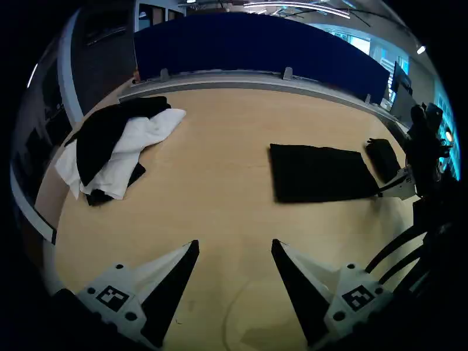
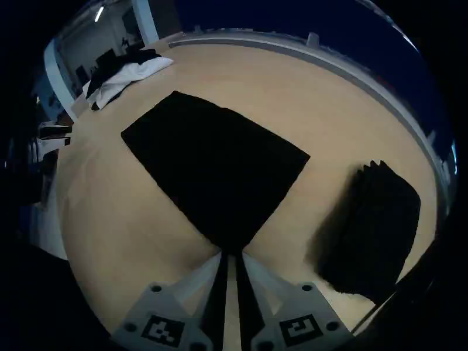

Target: Fold towel

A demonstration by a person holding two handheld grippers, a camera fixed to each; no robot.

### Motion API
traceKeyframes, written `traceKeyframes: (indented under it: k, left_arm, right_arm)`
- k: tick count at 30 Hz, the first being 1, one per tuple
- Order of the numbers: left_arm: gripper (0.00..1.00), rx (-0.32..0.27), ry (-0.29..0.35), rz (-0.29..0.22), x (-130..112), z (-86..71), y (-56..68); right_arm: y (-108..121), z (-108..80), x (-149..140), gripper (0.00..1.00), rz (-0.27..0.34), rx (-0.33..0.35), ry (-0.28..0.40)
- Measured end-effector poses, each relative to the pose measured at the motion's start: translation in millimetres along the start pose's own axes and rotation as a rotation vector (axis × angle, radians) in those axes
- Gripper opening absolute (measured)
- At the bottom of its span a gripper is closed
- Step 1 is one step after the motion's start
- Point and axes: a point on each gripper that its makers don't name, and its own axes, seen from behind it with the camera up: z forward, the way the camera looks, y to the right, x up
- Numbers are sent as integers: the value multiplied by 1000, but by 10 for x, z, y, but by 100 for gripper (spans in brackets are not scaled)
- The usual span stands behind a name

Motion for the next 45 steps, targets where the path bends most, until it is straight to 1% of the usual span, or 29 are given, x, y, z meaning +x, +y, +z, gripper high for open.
traceKeyframes:
  k: [8,14,17,20,26,33,36,41,45]
  left_arm:
    - [92,-2,-1,0,11,10,5]
    - [92,-5,-1,-1,20,1,2]
    - [92,-7,1,-3,26,-11,-5]
    - [92,-9,4,-8,26,-16,-19]
    - [92,-7,15,-28,25,-45,-59]
    - [92,-8,22,-59,-1,-82,-90]
    - [92,-13,23,-68,-15,-94,-80]
    - [92,-23,28,-72,-20,-120,-61]
    - [92,-26,32,-75,-19,-131,-74]
  right_arm:
    - [8,-36,55,7,2,-9,13]
    - [19,-124,181,7,-2,-22,27]
    - [10,-181,287,7,-11,-25,35]
    - [-17,-237,426,7,-29,-26,45]
    - [-85,-308,761,7,-82,-24,65]
    - [-239,-348,1196,6,-144,-14,102]
    - [-318,-335,1315,7,-163,-8,110]
    - [-406,-294,1415,6,-182,0,108]
    - [-489,-255,1505,6,-202,7,107]
